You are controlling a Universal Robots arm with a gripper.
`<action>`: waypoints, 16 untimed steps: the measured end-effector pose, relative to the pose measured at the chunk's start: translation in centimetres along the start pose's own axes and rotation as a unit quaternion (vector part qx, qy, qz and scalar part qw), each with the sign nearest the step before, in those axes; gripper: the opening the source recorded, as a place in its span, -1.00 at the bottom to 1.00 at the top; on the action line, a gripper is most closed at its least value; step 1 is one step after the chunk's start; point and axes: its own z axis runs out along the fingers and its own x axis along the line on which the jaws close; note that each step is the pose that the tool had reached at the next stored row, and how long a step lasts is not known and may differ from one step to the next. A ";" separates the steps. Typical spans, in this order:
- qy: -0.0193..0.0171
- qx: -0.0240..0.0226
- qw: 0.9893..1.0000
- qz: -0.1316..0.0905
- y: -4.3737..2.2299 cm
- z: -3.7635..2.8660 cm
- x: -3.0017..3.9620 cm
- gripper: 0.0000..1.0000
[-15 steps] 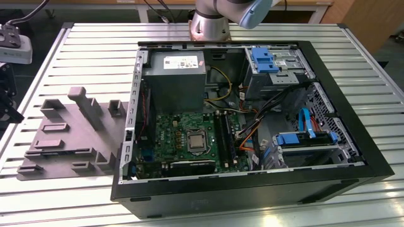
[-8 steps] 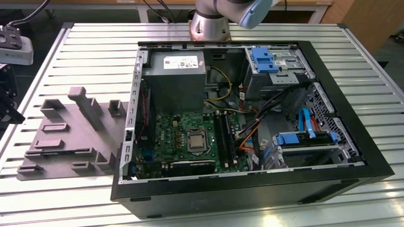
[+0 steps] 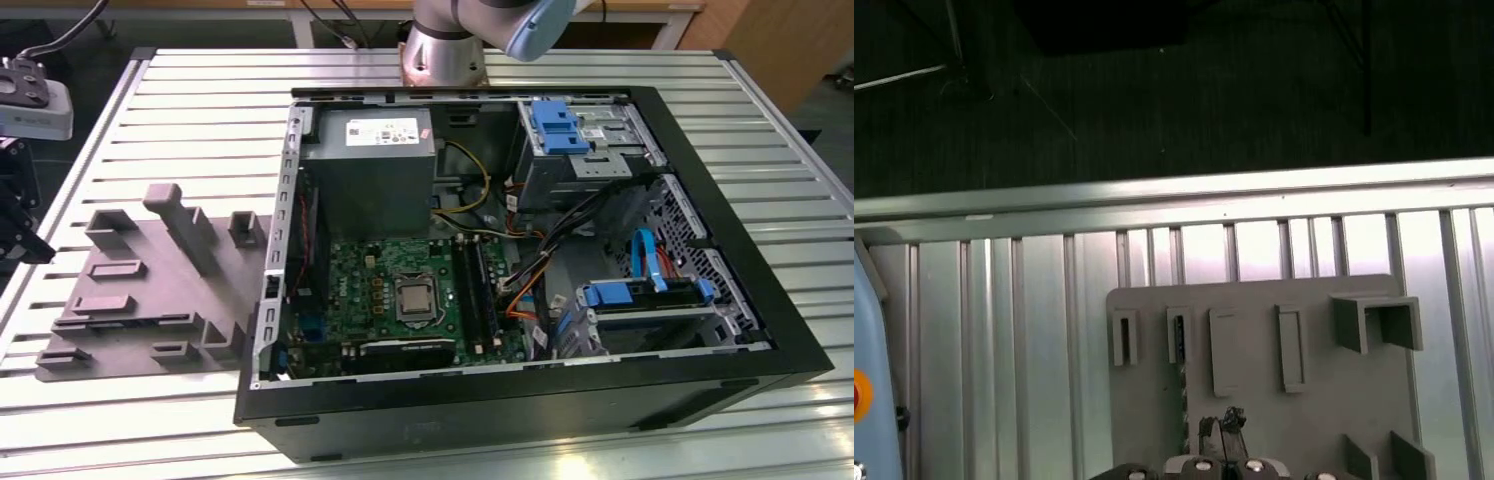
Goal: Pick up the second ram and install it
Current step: 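Pick up the second ram and move it above second insertion slot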
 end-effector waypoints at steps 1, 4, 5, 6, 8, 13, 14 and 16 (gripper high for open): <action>0.000 0.000 1.000 0.000 0.00 0.03 0.00 -0.79; 0.000 0.000 1.000 -0.001 0.00 0.15 0.00 -0.79; 0.000 0.000 1.000 -0.002 0.00 0.18 0.00 -0.79; 0.000 0.000 1.000 -0.002 0.00 0.21 0.00 -0.79; 0.000 0.000 1.000 -0.003 0.00 0.27 0.01 -0.79; 0.000 0.001 1.000 -0.004 -0.01 0.46 0.01 -0.79; 0.000 0.001 1.000 -0.004 -0.01 0.51 0.01 -0.79; 0.000 0.002 1.000 -0.005 -0.01 0.64 0.01 -0.79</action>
